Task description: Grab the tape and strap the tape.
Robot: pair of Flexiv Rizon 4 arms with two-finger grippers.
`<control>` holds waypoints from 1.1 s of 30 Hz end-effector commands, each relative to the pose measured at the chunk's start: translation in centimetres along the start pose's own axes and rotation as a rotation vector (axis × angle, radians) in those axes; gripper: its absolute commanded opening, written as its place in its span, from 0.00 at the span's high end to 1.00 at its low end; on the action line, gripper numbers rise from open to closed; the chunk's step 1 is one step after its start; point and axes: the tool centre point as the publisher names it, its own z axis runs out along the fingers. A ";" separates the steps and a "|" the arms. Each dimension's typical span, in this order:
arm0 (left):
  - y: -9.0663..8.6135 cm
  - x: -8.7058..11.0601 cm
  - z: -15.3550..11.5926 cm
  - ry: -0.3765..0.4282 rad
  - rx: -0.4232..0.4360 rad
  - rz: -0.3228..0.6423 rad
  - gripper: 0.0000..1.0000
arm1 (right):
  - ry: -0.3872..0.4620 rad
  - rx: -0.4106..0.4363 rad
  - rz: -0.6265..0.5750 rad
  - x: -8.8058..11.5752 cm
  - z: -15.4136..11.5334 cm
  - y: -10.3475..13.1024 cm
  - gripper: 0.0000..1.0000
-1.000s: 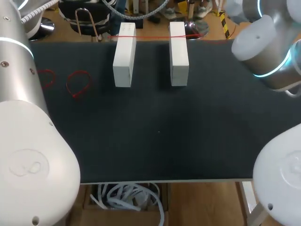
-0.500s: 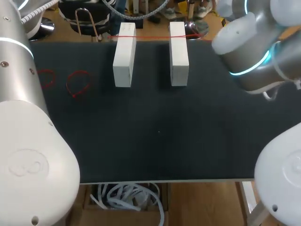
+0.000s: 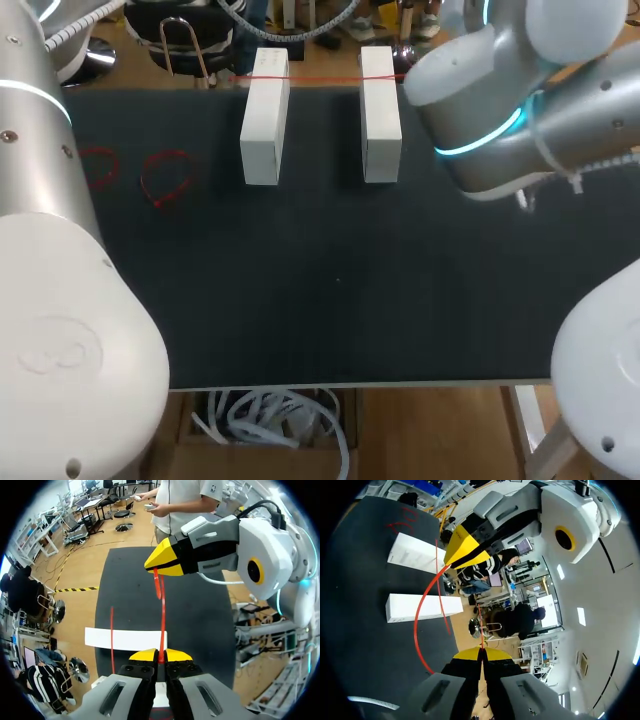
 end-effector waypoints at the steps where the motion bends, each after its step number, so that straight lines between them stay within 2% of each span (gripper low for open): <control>1: -0.1 -0.1 -0.1 0.003 -0.005 -0.002 1.00 | -0.010 0.090 -0.025 -0.1 0.0 0.8 1.00; 8: -0.1 -0.1 -0.1 0.003 -0.005 -0.002 1.00 | -0.047 0.131 -0.149 -0.5 -0.4 1.6 1.00; 16: -0.1 -0.1 -0.1 0.003 -0.005 -0.002 1.00 | -0.049 0.149 -0.177 -0.4 -0.4 1.1 1.00; 19: -0.1 -0.1 -0.1 0.003 -0.005 -0.002 1.00 | -0.050 0.136 -0.169 -0.4 -0.2 1.3 1.00; 21: -0.1 -0.1 -0.1 0.003 -0.005 -0.002 1.00 | -0.057 0.129 -0.214 -0.2 -0.2 1.8 1.00; 33: -0.1 -0.1 -0.1 0.003 -0.005 -0.002 1.00 | -0.065 0.103 -0.274 0.5 0.2 2.7 1.00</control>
